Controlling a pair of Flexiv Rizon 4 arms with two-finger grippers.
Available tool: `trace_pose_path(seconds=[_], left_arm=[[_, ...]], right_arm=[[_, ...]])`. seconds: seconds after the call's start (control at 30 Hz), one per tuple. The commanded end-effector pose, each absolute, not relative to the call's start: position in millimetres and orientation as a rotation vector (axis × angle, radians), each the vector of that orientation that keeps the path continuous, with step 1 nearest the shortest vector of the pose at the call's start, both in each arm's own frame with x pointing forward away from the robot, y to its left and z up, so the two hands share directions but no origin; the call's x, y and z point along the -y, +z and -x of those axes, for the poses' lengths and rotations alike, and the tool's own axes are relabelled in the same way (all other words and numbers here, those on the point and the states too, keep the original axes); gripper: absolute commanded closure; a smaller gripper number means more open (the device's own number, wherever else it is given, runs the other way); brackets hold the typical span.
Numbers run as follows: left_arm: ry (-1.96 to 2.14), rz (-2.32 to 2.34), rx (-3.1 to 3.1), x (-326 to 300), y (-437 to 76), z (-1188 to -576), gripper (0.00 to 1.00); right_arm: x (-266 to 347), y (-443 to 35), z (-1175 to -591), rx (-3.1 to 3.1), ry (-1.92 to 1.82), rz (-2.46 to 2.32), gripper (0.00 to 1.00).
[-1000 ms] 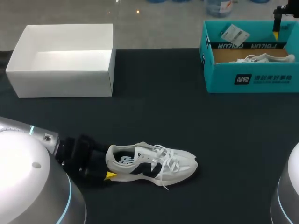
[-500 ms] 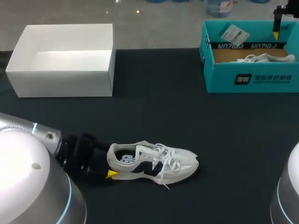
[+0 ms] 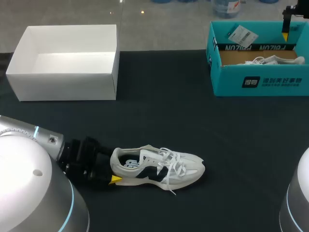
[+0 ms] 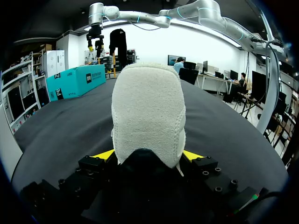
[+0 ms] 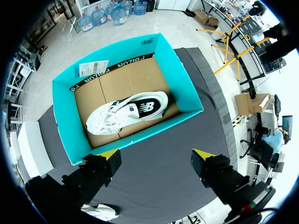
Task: Take the shoe out of the shoebox, open the shoe tongue, remove and reinsert the insole, then place the shoe into the shoebox
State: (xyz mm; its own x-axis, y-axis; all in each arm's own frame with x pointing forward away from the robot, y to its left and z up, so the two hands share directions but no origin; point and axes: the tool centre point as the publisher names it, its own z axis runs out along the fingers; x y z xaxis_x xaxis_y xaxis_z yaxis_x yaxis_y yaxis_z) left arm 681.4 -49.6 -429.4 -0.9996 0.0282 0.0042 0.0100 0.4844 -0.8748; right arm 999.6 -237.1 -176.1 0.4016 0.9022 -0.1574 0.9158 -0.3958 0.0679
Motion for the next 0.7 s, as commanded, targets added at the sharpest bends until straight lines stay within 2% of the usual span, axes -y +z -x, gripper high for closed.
trace_pose_path(seconds=[0.03, 0.07, 0.1, 0.7], left_arm=[[1.577, 0.039, 2.695, 50.5, -443.6, -687.9, 0.51], [1.575, 0.042, 2.695, 50.6, -444.1, -687.8, 0.62], [1.574, 0.044, 2.696, 50.9, -444.8, -687.9, 1.0], [1.517, 0.074, 2.699, 52.3, -449.8, -685.2, 1.0]], right_arm=[[237.3, -176.1, -999.3, -1.637, -0.141, -2.507, 0.0], [237.3, -176.1, -999.3, -1.637, -0.141, -2.507, 0.0], [237.3, -176.1, -999.3, -1.637, -0.141, -2.507, 0.0], [237.3, -176.1, -999.3, -1.637, -0.141, -2.507, 0.0]])
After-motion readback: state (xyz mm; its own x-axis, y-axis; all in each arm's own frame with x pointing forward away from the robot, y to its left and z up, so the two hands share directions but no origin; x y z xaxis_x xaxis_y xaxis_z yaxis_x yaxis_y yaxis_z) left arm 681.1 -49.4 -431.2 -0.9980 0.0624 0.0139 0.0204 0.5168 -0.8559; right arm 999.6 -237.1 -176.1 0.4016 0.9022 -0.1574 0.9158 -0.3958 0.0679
